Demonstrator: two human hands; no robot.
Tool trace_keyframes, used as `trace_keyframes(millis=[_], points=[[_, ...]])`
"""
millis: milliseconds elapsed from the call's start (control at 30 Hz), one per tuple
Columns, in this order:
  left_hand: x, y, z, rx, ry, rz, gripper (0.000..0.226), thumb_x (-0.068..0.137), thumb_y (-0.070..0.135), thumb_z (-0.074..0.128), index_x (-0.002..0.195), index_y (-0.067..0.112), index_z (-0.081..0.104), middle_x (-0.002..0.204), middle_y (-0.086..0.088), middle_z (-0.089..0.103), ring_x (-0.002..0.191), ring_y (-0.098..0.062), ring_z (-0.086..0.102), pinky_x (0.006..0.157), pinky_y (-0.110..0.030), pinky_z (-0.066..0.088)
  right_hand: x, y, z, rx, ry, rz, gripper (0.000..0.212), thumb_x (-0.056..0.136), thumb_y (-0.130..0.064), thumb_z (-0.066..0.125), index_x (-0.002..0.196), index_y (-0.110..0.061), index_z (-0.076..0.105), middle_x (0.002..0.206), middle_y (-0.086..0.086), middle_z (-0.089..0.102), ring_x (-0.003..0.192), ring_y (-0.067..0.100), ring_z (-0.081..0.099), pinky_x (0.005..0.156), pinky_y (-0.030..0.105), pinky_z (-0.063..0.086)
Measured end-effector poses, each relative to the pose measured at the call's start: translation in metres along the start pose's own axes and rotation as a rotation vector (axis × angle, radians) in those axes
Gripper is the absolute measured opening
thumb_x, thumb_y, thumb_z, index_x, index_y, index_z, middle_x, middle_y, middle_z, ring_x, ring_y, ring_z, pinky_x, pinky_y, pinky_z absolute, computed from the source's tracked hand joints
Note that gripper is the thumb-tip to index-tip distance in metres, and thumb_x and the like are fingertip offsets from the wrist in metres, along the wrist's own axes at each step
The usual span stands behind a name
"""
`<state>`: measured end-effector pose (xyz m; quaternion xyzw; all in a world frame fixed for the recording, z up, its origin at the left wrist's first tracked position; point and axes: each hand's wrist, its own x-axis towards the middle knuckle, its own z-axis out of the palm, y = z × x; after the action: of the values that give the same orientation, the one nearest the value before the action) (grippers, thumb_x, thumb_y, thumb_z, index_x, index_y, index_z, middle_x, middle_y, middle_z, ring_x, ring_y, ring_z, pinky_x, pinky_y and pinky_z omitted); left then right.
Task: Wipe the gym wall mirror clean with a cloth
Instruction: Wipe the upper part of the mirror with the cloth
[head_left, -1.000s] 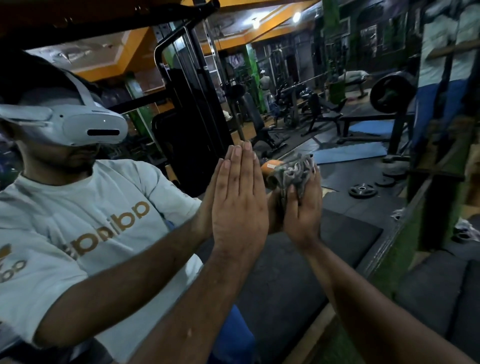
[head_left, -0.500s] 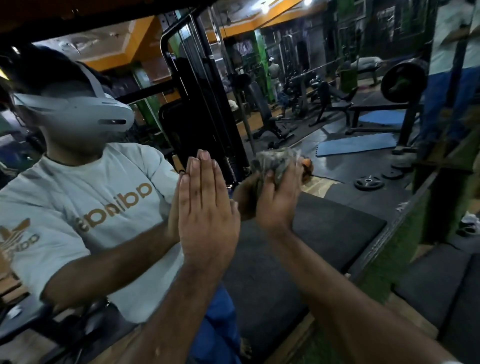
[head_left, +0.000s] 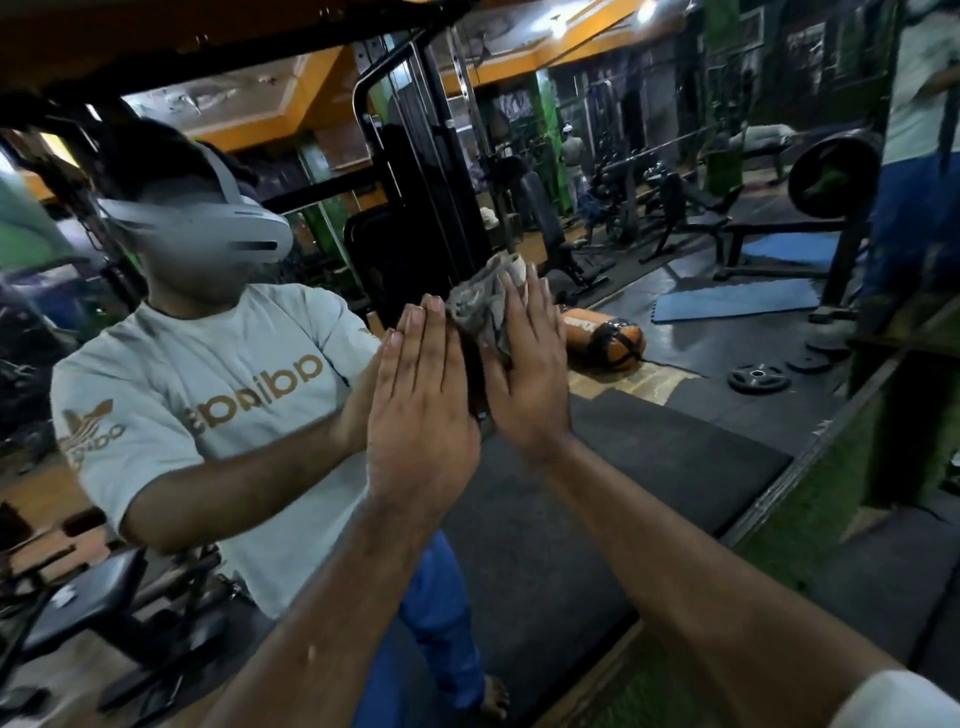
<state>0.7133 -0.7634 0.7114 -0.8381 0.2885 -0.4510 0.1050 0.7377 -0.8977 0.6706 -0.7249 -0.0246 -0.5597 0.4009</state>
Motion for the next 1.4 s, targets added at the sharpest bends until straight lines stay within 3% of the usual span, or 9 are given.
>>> trace_keyframes(millis=[67, 233, 433, 633, 733, 867, 1033, 1233, 1400], points=[[-0.008, -0.01, -0.01, -0.018, 0.058, -0.013, 0.072, 0.094, 0.027, 0.051, 0.155, -0.004, 0.028, 0.165, -0.021, 0.019, 0.154, -0.032, 0.016, 0.126, -0.045, 0.013, -0.008, 0.024, -0.006, -0.088, -0.004, -0.076, 0.061, 0.105, -0.021, 0.048, 0.162, -0.007, 0.032, 0.171, 0.016, 0.024, 0.161, 0.027, 0.014, 0.126, 0.058, 0.021], [-0.029, -0.043, -0.024, 0.064, 0.098, -0.131, 0.074, 0.096, 0.031, 0.049, 0.156, -0.004, 0.023, 0.166, -0.023, 0.013, 0.155, -0.033, 0.01, 0.126, -0.047, 0.011, 0.002, -0.014, 0.011, 0.101, 0.212, 0.484, 0.07, 0.101, -0.029, 0.041, 0.165, -0.008, 0.024, 0.173, 0.013, 0.018, 0.162, 0.026, 0.008, 0.129, 0.054, 0.013], [-0.032, -0.06, -0.026, 0.032, 0.042, -0.053, 0.075, 0.096, 0.03, 0.047, 0.157, -0.003, 0.019, 0.167, -0.022, 0.006, 0.156, -0.032, 0.005, 0.127, -0.047, 0.01, -0.027, -0.035, 0.023, -0.063, -0.021, -0.116, 0.061, 0.106, -0.021, 0.051, 0.163, -0.012, 0.031, 0.172, 0.013, 0.021, 0.162, 0.026, 0.011, 0.129, 0.056, 0.016], [-0.054, -0.09, -0.045, -0.076, 0.172, -0.119, 0.069, 0.094, 0.029, 0.045, 0.154, -0.002, 0.031, 0.165, -0.021, 0.02, 0.154, -0.032, 0.016, 0.126, -0.045, 0.013, 0.003, -0.086, 0.035, 0.13, 0.169, 0.388, 0.072, 0.098, -0.033, 0.044, 0.165, -0.013, 0.026, 0.173, 0.011, 0.02, 0.161, 0.026, 0.01, 0.13, 0.054, 0.014], [-0.065, -0.107, -0.051, -0.056, 0.189, -0.17, 0.076, 0.086, 0.026, 0.049, 0.154, -0.004, 0.031, 0.165, -0.022, 0.02, 0.154, -0.035, 0.015, 0.126, -0.048, 0.011, 0.004, -0.131, 0.048, 0.087, 0.051, 0.132, 0.07, 0.101, -0.034, 0.048, 0.166, -0.021, 0.026, 0.174, 0.007, 0.016, 0.161, 0.028, 0.01, 0.13, 0.051, 0.01], [-0.075, -0.122, -0.052, -0.14, 0.234, -0.117, 0.069, 0.092, 0.02, 0.056, 0.153, -0.004, 0.034, 0.163, -0.023, 0.023, 0.154, -0.034, 0.018, 0.126, -0.048, 0.015, -0.036, -0.104, 0.061, -0.1, 0.028, -0.188, 0.06, 0.105, -0.027, 0.047, 0.16, -0.006, 0.037, 0.17, 0.015, 0.027, 0.161, 0.03, 0.017, 0.127, 0.059, 0.017], [-0.098, -0.138, -0.051, -0.161, 0.278, -0.117, 0.062, 0.095, 0.02, 0.052, 0.151, -0.002, 0.039, 0.162, -0.021, 0.029, 0.152, -0.034, 0.023, 0.124, -0.049, 0.019, -0.037, -0.114, 0.071, 0.063, 0.251, 0.372, 0.067, 0.103, -0.039, 0.042, 0.163, -0.009, 0.031, 0.171, 0.011, 0.026, 0.161, 0.026, 0.015, 0.129, 0.055, 0.018], [-0.108, -0.153, -0.042, -0.04, 0.211, -0.035, 0.073, 0.095, 0.027, 0.053, 0.155, -0.005, 0.026, 0.165, -0.024, 0.015, 0.155, -0.035, 0.012, 0.126, -0.048, 0.011, -0.075, -0.125, 0.083, -0.087, 0.061, -0.165, 0.059, 0.106, -0.02, 0.051, 0.161, -0.011, 0.034, 0.171, 0.01, 0.024, 0.161, 0.027, 0.016, 0.129, 0.053, 0.015], [-0.11, -0.152, -0.04, -0.041, 0.192, -0.032, 0.072, 0.1, 0.03, 0.043, 0.158, -0.004, 0.016, 0.167, -0.023, 0.005, 0.156, -0.034, 0.003, 0.127, -0.047, 0.004, -0.086, -0.117, 0.092, 0.092, 0.288, 0.325, 0.064, 0.102, -0.043, 0.042, 0.157, -0.01, 0.04, 0.163, 0.011, 0.039, 0.154, 0.029, 0.031, 0.123, 0.06, 0.027]])
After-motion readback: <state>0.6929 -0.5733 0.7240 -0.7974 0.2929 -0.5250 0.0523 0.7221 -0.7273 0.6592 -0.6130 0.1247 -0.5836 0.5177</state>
